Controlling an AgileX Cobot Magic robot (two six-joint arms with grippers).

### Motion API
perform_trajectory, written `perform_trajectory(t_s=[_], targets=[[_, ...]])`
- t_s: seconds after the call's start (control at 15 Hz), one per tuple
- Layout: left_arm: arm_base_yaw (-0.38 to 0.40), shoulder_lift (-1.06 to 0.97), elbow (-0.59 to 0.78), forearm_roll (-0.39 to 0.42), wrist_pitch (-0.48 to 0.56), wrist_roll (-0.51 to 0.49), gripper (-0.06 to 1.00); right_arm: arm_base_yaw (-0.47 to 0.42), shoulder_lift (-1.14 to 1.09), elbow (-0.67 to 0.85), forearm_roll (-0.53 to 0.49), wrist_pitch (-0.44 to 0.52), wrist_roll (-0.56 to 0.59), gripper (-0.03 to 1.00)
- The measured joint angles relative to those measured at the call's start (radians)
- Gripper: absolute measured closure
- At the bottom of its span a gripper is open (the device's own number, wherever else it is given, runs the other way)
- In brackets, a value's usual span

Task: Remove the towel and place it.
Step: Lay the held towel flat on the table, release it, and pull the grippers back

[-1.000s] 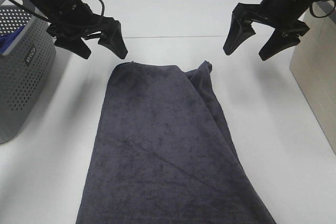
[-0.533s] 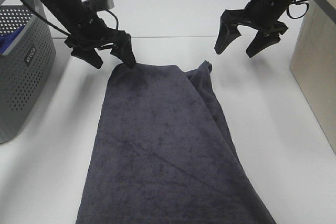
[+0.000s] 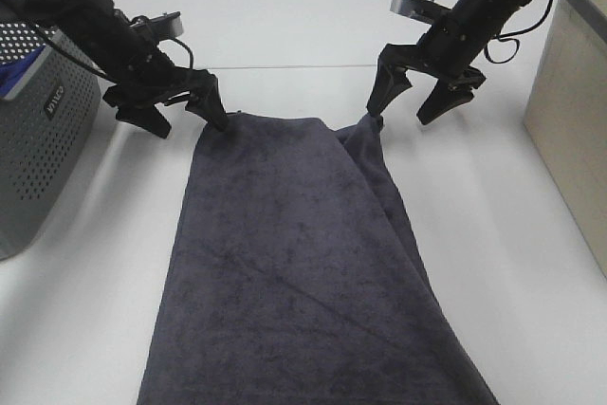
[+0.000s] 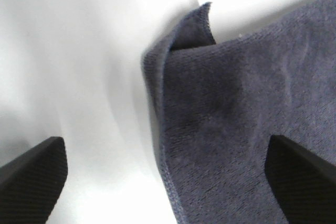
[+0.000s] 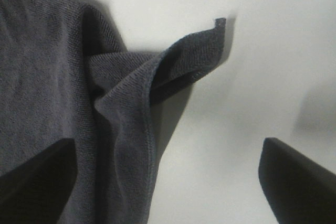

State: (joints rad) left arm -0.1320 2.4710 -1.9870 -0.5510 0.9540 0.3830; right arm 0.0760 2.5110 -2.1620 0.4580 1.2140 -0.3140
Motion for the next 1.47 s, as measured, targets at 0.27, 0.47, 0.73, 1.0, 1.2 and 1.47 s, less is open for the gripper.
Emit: perform_trajectory(t_s=[0.27,0.47,0.73,1.0,1.2,1.47], targets=[[0.051,0.022,-0.001,-0.108,-0.002,0.040,-0.01,0.000,0.050,-0.002,0.020,0.000,-0.027,0.07],[0.055,0.030,-0.008,-0.109,-0.009,0.045,-0.01,0.000,0.069,-0.006,0.072,-0.003,-0.030,0.07],[0.055,0.050,-0.023,-0.150,-0.007,0.049,-0.01,0.000,0.074,-0.006,0.107,-0.078,-0.026,0.07],[0.055,0.050,-0.022,-0.152,-0.006,0.051,-0.01,0.000,0.080,-0.006,0.146,-0.132,-0.020,0.07],[0.054,0.051,-0.024,-0.152,-0.003,0.051,-0.01,0.000,0.083,-0.009,0.152,-0.135,-0.020,0.07],[0.053,0.053,-0.024,-0.159,-0.003,0.045,-0.01,0.000,0.084,-0.009,0.154,-0.138,-0.003,0.07]])
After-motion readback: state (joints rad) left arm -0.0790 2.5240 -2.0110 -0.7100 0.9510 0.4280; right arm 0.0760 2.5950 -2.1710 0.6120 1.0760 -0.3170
